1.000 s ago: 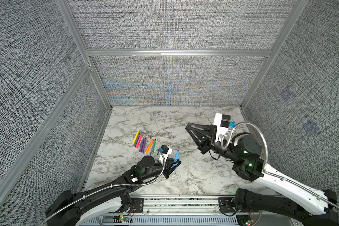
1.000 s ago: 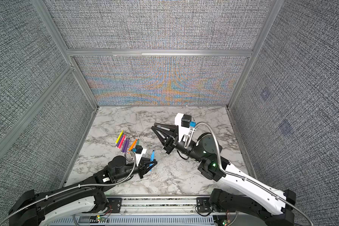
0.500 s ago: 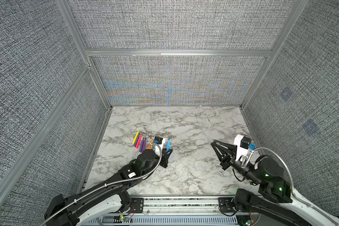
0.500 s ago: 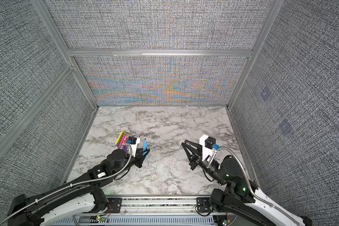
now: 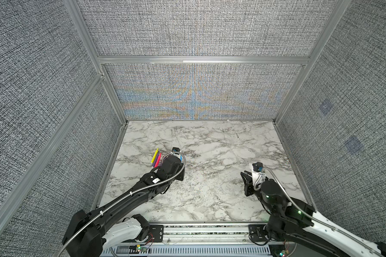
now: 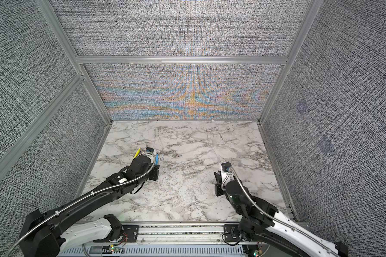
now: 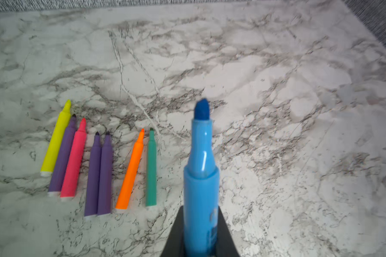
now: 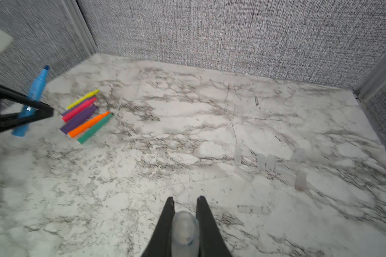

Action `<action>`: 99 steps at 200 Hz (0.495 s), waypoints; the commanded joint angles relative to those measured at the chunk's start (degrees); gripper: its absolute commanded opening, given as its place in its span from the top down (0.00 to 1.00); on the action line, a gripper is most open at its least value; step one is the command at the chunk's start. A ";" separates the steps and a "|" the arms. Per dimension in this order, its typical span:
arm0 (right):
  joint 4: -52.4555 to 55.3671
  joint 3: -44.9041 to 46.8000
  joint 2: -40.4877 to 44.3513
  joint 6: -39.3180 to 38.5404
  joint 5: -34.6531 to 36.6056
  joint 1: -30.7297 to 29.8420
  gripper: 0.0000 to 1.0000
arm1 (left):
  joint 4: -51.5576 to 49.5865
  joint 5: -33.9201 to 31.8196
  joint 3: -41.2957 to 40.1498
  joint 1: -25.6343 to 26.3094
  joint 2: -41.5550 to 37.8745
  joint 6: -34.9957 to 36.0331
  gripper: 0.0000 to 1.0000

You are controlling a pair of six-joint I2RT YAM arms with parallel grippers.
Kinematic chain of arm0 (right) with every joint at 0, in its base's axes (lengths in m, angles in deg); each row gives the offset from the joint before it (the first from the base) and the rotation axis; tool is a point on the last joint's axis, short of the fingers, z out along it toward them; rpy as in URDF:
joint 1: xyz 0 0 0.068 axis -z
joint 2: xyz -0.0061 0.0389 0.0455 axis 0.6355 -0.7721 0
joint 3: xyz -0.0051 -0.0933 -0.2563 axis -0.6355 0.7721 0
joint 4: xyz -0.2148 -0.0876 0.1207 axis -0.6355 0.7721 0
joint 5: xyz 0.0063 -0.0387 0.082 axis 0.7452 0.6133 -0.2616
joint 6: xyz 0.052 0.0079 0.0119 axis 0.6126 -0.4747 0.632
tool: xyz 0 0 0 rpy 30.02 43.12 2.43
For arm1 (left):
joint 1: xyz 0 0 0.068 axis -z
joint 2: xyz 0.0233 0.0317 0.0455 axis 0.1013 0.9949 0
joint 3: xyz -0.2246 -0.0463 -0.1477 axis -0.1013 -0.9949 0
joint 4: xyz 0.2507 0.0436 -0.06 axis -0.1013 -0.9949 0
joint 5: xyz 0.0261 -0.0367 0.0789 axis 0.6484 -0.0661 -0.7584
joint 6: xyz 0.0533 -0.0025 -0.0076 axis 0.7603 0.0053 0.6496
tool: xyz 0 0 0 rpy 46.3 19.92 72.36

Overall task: Remove pen caps from pens
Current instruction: Place the pen at the center of the table.

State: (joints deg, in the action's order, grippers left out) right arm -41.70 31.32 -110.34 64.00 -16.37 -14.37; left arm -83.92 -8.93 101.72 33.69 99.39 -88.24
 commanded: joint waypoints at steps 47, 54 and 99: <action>-14.24 1.37 -20.98 0.44 -11.57 11.56 1.00 | -1.96 4.38 2.02 -3.33 16.16 0.23 1.00; -14.35 1.42 -22.15 0.23 -11.63 12.40 1.00 | -1.85 4.65 2.46 -3.35 17.34 0.50 1.00; -15.40 0.94 -27.58 -0.57 -12.08 15.61 1.00 | -1.01 6.37 5.52 -4.36 24.37 1.60 1.00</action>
State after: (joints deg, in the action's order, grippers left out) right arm -53.90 32.70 -136.05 64.18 -27.38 0.38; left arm -84.96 -3.64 105.61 29.89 121.34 -87.96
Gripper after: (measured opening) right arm 0.171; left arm 0.146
